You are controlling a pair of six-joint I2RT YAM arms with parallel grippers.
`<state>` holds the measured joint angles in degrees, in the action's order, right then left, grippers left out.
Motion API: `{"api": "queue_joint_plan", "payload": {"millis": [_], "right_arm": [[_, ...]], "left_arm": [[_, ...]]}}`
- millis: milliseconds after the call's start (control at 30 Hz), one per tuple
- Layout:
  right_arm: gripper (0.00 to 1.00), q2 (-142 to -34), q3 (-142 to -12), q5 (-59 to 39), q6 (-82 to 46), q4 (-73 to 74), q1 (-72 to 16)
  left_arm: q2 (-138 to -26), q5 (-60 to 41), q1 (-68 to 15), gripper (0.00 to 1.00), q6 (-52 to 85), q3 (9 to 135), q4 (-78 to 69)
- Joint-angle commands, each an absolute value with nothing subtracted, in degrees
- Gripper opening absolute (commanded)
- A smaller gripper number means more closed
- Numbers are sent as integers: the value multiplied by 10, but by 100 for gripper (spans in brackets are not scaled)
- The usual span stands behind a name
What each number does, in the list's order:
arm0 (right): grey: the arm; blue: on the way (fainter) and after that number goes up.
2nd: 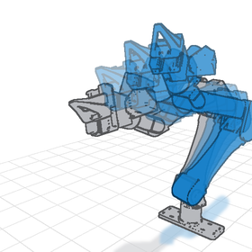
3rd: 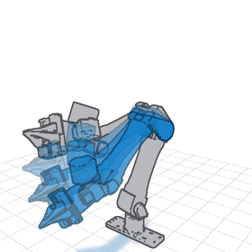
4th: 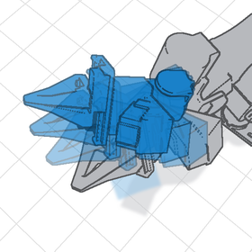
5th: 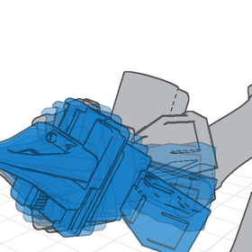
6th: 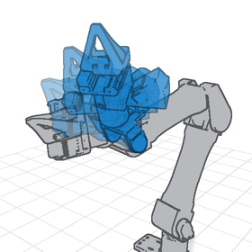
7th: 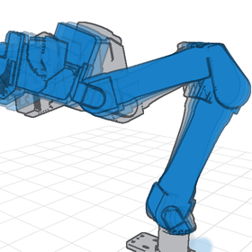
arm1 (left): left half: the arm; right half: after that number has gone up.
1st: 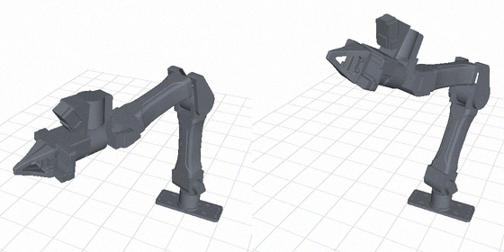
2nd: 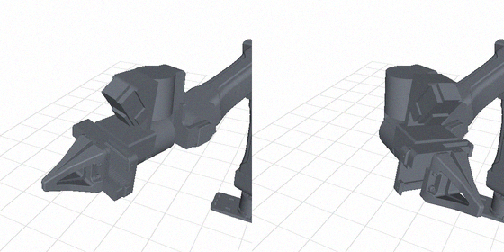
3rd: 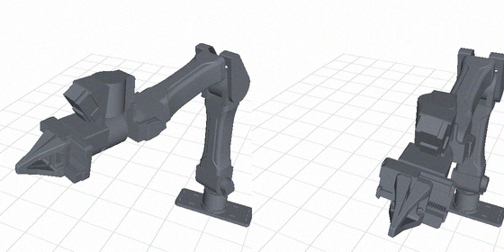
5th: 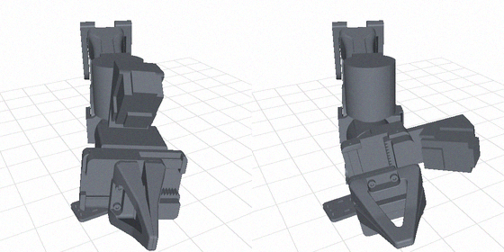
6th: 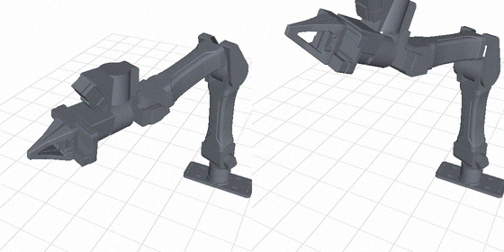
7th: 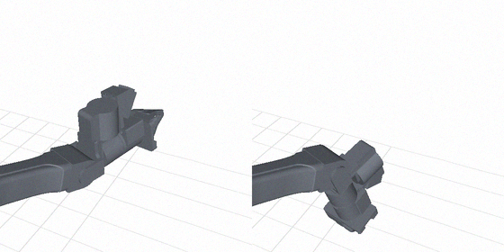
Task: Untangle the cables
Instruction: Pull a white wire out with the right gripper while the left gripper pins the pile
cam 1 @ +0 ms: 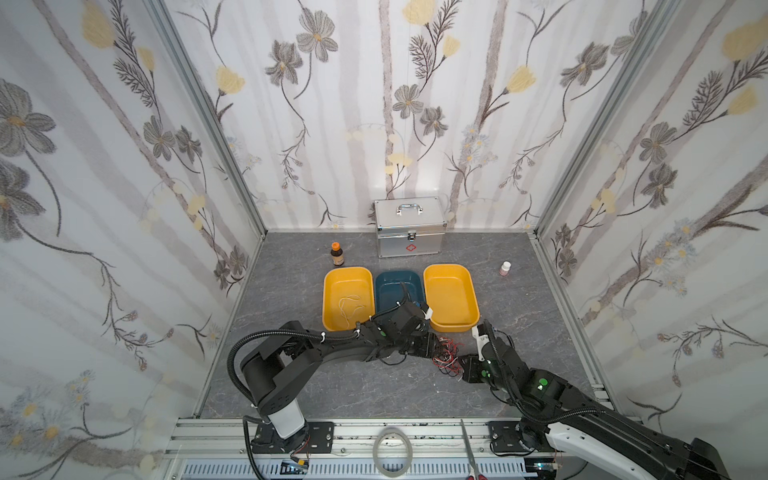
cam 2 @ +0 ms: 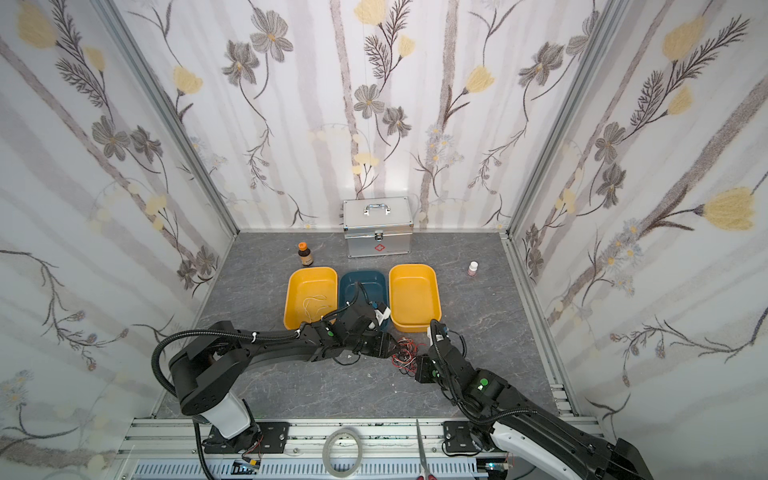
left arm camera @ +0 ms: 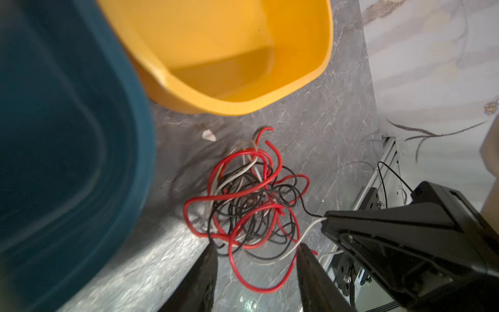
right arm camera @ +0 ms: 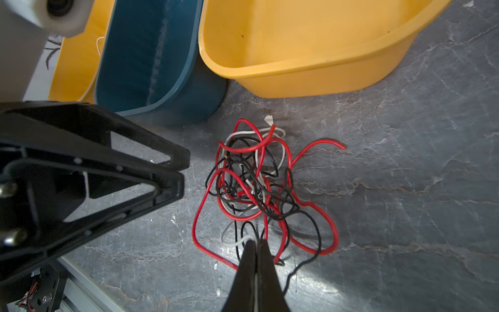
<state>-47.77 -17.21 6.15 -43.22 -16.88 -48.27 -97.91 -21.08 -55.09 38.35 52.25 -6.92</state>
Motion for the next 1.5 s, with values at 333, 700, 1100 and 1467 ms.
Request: {"api": "queue_joint_plan", "payload": {"millis": [333, 700, 1100, 1467], "right_arm": [[2, -467, -157, 58, -442, -142, -483], [2, -457, -152, 63, -444, -145, -484], [2, -452, -146, 92, -460, -173, -483], [2, -482, -144, 114, -487, -184, -473]], "left_arm": [[-1065, -233, -562, 46, 346, 577, -73], [-1057, -207, -557, 14, 344, 583, -45], [-965, -199, -543, 2, 373, 554, -45], [-854, -175, -518, 1, 389, 487, -40]]}}
